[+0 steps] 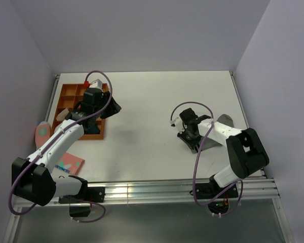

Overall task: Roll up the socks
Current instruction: Adjust the sock at the center of the board, then roll the sock at the center of the board.

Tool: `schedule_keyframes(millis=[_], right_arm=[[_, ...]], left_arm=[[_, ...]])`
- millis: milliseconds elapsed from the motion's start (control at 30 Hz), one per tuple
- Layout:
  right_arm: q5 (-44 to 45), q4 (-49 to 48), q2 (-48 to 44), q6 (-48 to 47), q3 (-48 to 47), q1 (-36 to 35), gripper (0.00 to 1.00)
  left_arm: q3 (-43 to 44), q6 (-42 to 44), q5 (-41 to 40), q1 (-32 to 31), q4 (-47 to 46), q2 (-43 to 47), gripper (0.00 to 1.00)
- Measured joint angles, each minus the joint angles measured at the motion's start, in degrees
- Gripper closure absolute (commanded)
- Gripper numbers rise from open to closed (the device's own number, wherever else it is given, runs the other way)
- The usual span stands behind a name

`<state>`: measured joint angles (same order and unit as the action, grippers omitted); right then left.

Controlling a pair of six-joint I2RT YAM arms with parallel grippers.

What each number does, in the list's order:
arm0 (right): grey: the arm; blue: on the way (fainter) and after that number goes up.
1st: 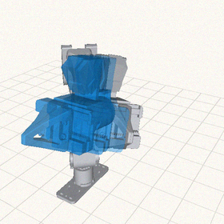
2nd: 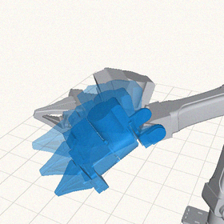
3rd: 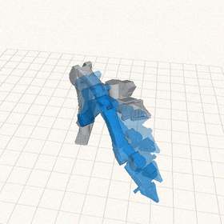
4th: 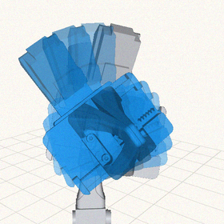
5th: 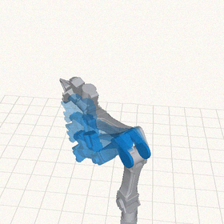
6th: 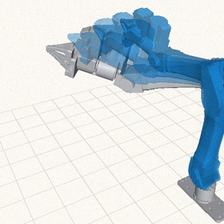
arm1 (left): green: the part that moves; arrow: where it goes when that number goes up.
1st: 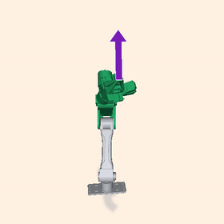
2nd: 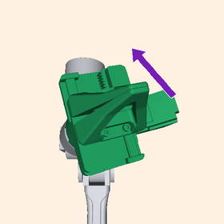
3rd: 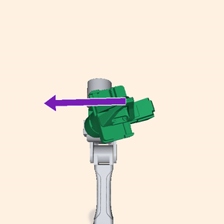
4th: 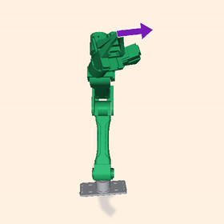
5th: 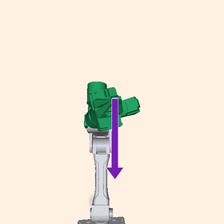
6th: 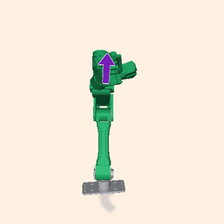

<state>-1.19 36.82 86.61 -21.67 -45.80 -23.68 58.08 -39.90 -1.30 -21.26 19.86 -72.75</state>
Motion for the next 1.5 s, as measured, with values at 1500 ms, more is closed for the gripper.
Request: schedule_keyframes(millis=[1500], right_arm=[[-30.40,4.96,17.29,-11.30,-22.38,-23.74,0.83]], left_arm=[[-24.94,-7.39,-0.24,0.74,-9.70,22.75,0.55]])
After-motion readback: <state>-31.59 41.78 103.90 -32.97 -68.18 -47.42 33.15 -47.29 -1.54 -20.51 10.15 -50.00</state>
